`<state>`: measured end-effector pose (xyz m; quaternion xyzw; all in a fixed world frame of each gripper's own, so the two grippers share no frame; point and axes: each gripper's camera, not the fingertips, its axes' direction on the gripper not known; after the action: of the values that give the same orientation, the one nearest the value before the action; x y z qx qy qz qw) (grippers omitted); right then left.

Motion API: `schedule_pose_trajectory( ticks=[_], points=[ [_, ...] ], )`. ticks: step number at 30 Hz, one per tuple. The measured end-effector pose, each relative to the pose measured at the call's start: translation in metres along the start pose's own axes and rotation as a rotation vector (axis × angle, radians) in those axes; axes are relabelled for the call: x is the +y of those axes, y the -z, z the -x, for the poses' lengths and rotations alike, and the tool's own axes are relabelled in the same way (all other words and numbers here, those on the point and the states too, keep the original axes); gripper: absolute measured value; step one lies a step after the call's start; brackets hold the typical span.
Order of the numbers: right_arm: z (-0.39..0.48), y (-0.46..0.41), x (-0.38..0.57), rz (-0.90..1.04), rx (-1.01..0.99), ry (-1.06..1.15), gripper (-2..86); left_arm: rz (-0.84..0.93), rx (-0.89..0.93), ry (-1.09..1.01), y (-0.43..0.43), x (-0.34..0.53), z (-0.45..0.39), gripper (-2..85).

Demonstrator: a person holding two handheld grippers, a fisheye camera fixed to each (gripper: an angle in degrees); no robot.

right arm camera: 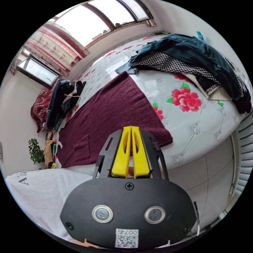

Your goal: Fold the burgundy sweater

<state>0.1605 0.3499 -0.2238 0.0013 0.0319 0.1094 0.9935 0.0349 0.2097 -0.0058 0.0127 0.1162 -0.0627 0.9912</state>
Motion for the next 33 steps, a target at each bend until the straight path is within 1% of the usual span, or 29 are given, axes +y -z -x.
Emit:
schedule_pose_trajectory(
  ticks=[4,7,9,13,16,18,20,22,23,25,27,29,31,33],
  points=[
    [0.080,-0.041,-0.007,0.074,-0.086,0.139,-0.3,-0.001,-0.086,-0.102,-0.005,-0.064,-0.010,5.7],
    [0.125,-0.063,-0.007,0.118,-0.148,0.197,-0.3,0.020,-0.170,-0.219,-0.017,-0.115,-0.025,5.8],
    [0.149,-0.074,-0.005,0.138,-0.143,0.232,-0.3,0.073,-0.210,-0.319,-0.039,-0.147,-0.035,6.0],
    [0.191,-0.095,0.002,0.201,-0.084,0.282,-0.3,0.176,-0.273,-0.428,-0.083,-0.175,-0.044,7.0],
    [0.208,-0.104,0.008,0.226,-0.071,0.267,-0.3,0.246,-0.315,-0.513,-0.117,-0.184,-0.048,7.1],
    [0.213,-0.107,0.010,0.230,-0.075,0.240,-0.3,0.200,-0.313,-0.613,-0.122,-0.181,-0.054,4.5],
    [0.216,-0.111,0.012,0.231,-0.083,0.211,-0.3,0.199,-0.287,-0.645,-0.122,-0.180,-0.052,1.7],
    [0.220,-0.115,0.013,0.237,-0.079,0.185,-0.3,0.216,-0.210,-0.558,-0.115,-0.189,-0.037,0.5],
    [0.221,-0.115,0.013,0.236,-0.076,0.183,-0.3,0.205,-0.178,-0.480,-0.103,-0.194,-0.022,0.1],
    [0.229,-0.113,0.011,0.230,-0.062,0.193,-0.3,0.137,-0.173,-0.403,-0.070,-0.194,-0.002,-0.3],
    [0.233,-0.112,0.010,0.221,-0.053,0.202,-0.3,0.059,-0.216,-0.330,-0.017,-0.183,0.023,-0.5],
    [0.236,-0.113,0.010,0.218,-0.064,0.204,-0.3,0.044,-0.211,-0.266,0.018,-0.171,0.045,-0.5],
    [0.237,-0.119,0.011,0.229,-0.093,0.199,-0.3,0.061,-0.163,-0.179,0.040,-0.160,0.070,-0.6],
    [0.237,-0.126,0.013,0.240,-0.116,0.197,-0.3,0.059,-0.037,-0.062,0.053,-0.143,0.102,-0.6]
  ],
)
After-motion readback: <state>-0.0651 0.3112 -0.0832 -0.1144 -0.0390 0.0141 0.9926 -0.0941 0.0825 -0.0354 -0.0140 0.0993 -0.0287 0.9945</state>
